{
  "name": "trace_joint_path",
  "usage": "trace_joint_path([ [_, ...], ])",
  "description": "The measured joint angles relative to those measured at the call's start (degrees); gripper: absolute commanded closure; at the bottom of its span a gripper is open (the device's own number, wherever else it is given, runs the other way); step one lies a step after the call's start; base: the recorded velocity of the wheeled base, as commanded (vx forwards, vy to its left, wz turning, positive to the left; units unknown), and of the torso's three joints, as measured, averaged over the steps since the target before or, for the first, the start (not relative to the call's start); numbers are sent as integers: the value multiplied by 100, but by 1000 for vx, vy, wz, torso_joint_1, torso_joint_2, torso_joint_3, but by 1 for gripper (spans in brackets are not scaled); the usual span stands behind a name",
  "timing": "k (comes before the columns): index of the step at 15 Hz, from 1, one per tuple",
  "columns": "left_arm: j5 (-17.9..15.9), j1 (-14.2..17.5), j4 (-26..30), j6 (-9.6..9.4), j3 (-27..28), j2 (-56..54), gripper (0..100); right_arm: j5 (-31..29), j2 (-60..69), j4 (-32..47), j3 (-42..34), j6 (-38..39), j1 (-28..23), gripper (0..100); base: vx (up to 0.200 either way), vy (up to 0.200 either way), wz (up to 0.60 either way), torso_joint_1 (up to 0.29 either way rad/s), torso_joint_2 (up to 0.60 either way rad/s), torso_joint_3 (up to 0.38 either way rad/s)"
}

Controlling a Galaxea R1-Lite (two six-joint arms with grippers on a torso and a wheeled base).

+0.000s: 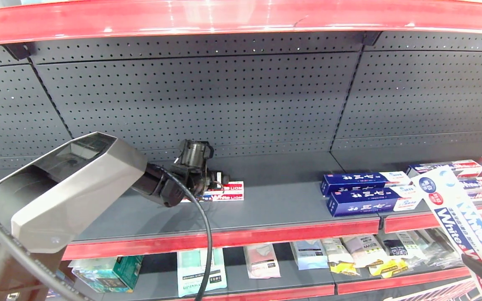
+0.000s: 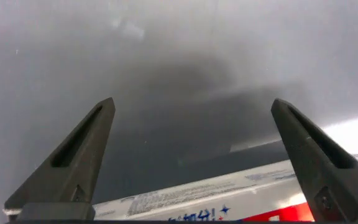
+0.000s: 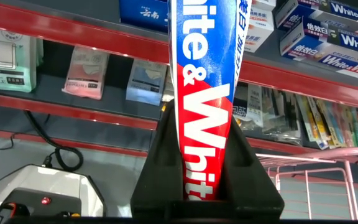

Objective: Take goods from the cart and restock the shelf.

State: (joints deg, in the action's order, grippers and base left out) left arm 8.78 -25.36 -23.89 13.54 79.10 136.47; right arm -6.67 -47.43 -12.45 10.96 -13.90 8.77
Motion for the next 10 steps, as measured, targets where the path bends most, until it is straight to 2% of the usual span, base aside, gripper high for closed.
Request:
trace_joint_path([
  [5,-187,4,178,-2,-100,-116,0,0,28,0,-68,5,0,100,0,0,0,0,0,0],
  [10,-233,34,171,17,-516,-310,0,0,48,0,-82,2,0,100,0,0,0,0,0,0],
])
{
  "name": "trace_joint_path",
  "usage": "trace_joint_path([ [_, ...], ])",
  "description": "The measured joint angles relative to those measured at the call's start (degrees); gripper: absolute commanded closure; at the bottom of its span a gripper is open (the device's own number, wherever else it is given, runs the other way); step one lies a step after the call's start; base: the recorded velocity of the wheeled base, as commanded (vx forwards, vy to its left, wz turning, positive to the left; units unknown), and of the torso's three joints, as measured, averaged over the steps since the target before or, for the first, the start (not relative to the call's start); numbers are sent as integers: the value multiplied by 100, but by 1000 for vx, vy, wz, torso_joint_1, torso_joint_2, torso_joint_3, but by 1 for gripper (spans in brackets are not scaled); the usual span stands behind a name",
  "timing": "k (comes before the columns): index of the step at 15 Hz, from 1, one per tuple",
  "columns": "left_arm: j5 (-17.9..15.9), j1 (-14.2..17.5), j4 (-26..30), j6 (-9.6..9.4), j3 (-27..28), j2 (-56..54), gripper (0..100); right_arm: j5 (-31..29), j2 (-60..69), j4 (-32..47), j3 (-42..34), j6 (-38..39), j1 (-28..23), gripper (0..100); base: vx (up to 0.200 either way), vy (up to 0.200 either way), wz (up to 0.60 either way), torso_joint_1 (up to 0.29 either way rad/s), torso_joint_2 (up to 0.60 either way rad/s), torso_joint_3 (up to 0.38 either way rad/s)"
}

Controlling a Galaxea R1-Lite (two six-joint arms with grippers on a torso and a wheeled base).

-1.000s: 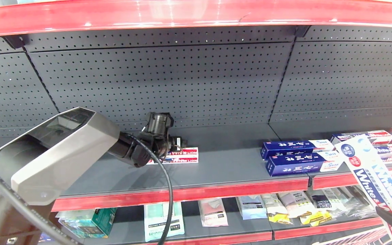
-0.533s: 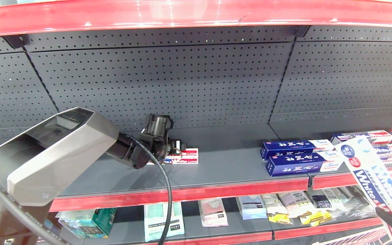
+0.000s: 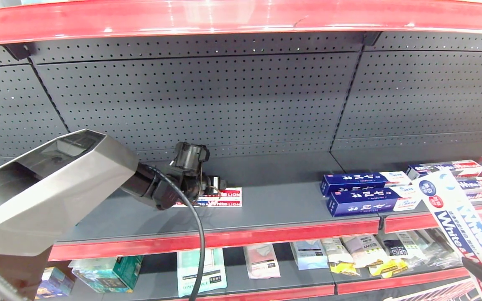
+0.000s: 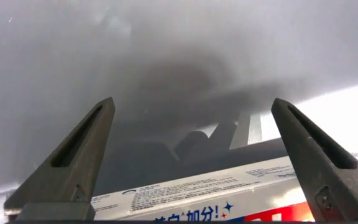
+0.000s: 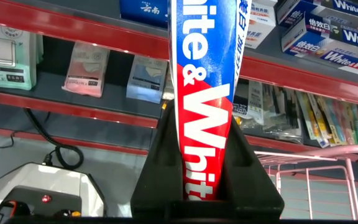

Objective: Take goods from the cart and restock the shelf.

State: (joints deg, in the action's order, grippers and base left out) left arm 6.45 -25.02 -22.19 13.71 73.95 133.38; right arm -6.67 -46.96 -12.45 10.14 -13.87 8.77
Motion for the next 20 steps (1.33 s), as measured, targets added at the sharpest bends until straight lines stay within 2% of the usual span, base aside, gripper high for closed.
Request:
trace_joint_path([
  [13,-95,2,-34,46,-923,-396,0,0,24,0,-4,0,7,100,0,0,0,0,0,0],
  [16,-98,7,-20,312,-1045,-482,0,0,46,-2,-11,-6,10,100,0,0,0,0,0,0],
  [20,-99,2,-22,352,-1231,-566,0,0,88,0,-20,-9,10,100,0,0,0,0,0,0],
])
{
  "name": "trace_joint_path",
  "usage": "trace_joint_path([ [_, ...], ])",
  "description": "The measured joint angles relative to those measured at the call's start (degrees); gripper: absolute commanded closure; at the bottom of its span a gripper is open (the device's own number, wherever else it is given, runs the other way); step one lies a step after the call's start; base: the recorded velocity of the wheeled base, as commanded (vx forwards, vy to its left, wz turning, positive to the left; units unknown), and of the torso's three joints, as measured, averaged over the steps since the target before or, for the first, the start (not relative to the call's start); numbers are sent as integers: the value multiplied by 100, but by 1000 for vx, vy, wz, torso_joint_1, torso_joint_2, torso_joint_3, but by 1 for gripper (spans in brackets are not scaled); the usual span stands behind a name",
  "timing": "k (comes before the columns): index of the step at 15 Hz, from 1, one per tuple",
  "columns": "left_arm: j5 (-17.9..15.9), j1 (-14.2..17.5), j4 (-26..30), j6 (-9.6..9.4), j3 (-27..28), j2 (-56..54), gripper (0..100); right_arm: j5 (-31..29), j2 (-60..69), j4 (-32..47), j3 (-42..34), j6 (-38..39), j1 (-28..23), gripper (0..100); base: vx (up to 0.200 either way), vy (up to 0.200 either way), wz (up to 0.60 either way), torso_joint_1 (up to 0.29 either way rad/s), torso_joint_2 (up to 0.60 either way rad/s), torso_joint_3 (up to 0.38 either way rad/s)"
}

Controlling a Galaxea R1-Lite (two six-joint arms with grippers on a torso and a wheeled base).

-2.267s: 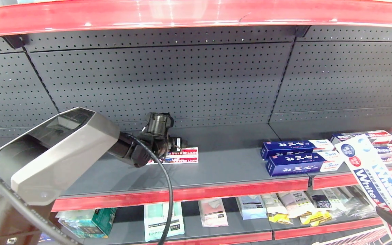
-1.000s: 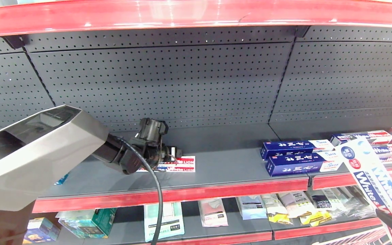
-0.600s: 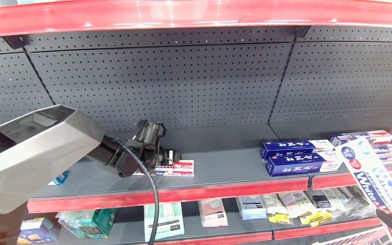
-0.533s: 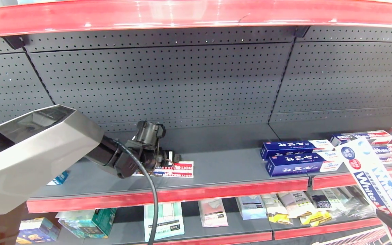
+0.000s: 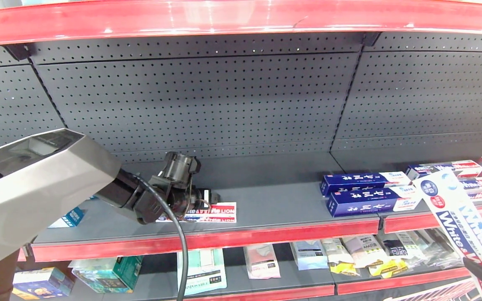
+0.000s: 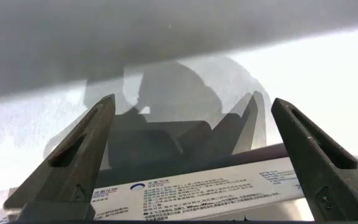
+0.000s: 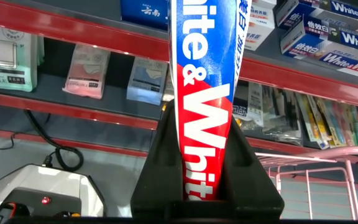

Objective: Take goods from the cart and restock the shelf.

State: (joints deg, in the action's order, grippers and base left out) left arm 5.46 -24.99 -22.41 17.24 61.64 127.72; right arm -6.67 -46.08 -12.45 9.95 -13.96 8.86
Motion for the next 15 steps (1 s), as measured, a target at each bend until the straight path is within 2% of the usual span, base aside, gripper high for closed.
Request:
trace_joint_path([
  [10,1,0,-11,5,-211,-110,0,-9,135,2,-94,-7,67,100,0,0,0,0,0,0],
  [15,88,24,-490,20,-139,6,0,-11,193,5,-135,-7,87,100,0,0,0,0,0,0],
])
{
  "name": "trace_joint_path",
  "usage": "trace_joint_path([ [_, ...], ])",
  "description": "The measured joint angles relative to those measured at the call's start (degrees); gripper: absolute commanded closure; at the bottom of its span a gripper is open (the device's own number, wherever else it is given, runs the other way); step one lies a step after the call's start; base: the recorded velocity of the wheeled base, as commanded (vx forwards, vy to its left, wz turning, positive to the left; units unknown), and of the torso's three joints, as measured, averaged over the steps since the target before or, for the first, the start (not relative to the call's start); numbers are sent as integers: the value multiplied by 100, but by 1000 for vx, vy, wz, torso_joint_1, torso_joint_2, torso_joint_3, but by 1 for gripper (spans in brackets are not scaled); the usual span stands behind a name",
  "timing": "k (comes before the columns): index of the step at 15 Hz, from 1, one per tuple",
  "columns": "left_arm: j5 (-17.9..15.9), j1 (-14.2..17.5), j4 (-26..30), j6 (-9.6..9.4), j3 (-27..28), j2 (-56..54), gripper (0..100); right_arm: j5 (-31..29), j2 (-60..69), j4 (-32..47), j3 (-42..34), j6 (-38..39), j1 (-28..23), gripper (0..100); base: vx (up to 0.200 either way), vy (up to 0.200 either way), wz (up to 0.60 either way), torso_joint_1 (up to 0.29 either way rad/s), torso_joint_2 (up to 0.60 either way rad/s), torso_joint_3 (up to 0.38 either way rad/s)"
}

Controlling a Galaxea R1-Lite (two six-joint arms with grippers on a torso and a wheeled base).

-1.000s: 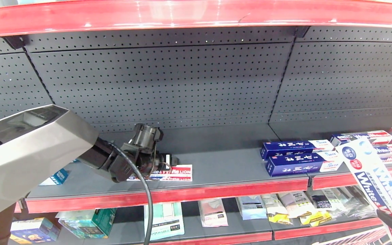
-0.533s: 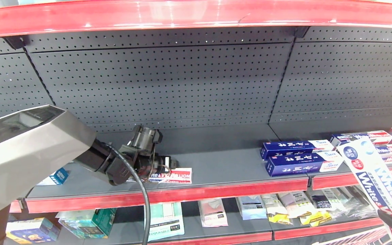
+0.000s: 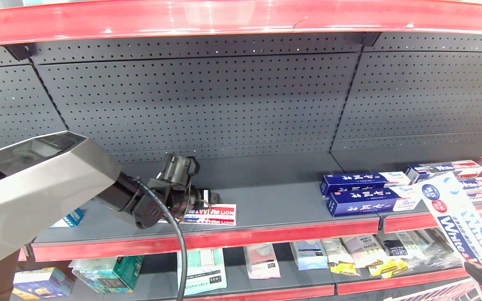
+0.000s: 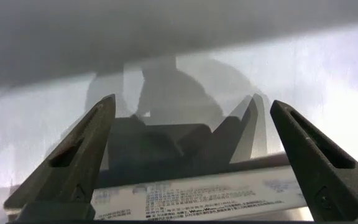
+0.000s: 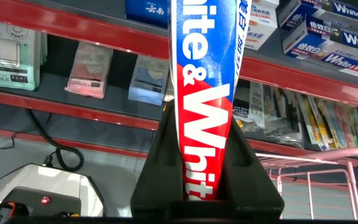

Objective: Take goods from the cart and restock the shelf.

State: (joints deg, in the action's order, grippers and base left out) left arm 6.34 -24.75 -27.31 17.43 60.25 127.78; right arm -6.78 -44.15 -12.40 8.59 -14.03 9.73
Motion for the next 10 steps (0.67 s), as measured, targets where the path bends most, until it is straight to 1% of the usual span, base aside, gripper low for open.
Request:
trace_joint_path([
  [2,33,-2,16,9,22,24,0,0,4,-2,-6,-2,-2,100,0,0,0,0,0,0],
  [5,101,-6,317,16,44,2,0,0,6,2,-9,-2,0,100,0,0,0,0,0,0],
  [9,140,2,462,27,67,-46,0,0,6,0,-9,-26,29,100,0,0,0,0,0,0],
  [10,149,5,473,108,105,-46,0,0,6,0,-9,-30,33,100,0,0,0,0,0,0],
])
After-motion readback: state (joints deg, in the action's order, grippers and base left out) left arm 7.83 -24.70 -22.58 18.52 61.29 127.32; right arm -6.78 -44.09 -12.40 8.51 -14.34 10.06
